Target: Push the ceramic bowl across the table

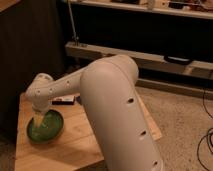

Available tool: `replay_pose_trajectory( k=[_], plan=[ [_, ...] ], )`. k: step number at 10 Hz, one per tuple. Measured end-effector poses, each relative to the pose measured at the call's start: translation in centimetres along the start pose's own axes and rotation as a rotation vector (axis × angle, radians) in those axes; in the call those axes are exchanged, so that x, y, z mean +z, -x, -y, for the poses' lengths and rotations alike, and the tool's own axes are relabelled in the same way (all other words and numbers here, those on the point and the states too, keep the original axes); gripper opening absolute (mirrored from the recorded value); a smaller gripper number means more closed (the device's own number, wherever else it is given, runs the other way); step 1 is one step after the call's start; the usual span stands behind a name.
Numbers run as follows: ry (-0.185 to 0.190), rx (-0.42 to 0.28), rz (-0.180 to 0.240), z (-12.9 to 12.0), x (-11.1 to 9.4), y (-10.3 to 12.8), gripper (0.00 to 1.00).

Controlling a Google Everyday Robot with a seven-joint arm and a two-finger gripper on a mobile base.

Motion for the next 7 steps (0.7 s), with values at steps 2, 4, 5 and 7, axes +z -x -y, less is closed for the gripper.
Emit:
replay_pose_trajectory(
  k=[2, 4, 5, 7],
  plan=[
    [0.002, 0.014, -0.003, -0.9, -1.0, -2.5, 0.8],
    [0.009, 0.03, 0.001, -1.9, -1.6, -6.2, 0.8],
    [0.016, 0.044, 0.007, -2.6, -2.0, -9.3, 0.8],
    [0.033, 0.064, 0.021, -3.8, -2.3, -13.7, 0.8]
  ],
)
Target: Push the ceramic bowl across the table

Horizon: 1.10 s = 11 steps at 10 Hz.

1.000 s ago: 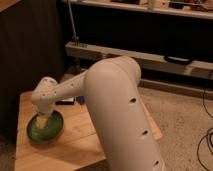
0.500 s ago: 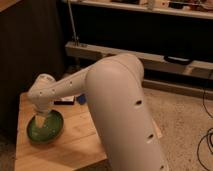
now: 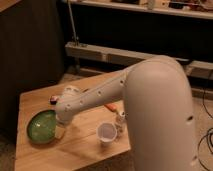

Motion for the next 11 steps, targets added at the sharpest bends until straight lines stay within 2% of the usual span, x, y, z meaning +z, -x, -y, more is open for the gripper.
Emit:
replay_pose_trajectory(
  k=[2, 4, 6, 7, 9, 10, 11],
  plan=[
    [0.026, 0.011, 0.029, -1.3, -0.1, -5.8, 0.8],
    [0.04, 0.007, 0.056, -2.3, 0.0, -9.1, 0.8],
    [0.044, -0.014, 0.088, -2.9, 0.5, -10.7, 0.8],
    [0.042, -0.022, 0.105, -3.1, 0.8, -10.6, 0.8],
    [0.036, -0.04, 0.134, -3.0, 1.5, -8.9, 0.8],
    [0.035, -0.048, 0.145, -2.8, 1.9, -7.7, 0.8],
    [0.033, -0.061, 0.159, -2.4, 2.7, -5.5, 0.8]
  ],
)
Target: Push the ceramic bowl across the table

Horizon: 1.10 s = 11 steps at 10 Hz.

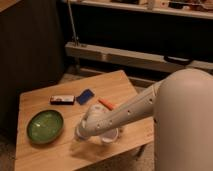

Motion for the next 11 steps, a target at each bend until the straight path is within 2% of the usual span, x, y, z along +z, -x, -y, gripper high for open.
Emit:
replay_pose_trajectory(
  k=[3, 6, 8, 11],
  plan=[
    [-0.008, 0.0, 0.039, 2.0, 0.6, 2.7, 0.8],
    [0.01, 0.007, 0.066, 3.8, 1.7, 4.8, 0.8],
    [0.036, 0.003, 0.072, 4.6, 3.0, 6.2, 0.8],
    [0.057, -0.015, 0.058, 5.4, 4.8, 7.9, 0.8]
  ],
)
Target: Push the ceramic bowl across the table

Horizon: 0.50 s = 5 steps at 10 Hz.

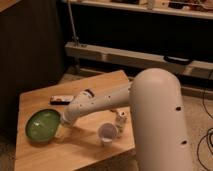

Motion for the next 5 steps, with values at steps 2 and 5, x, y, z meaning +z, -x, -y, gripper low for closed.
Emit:
replay_pose_trajectory(
  k=[2, 5],
  plan=[
    [0.013, -0.015, -0.016, 0.4, 1.1, 1.1, 0.8],
    [0.028, -0.052, -0.041, 1.0, 3.2, 5.0, 0.8]
  ],
)
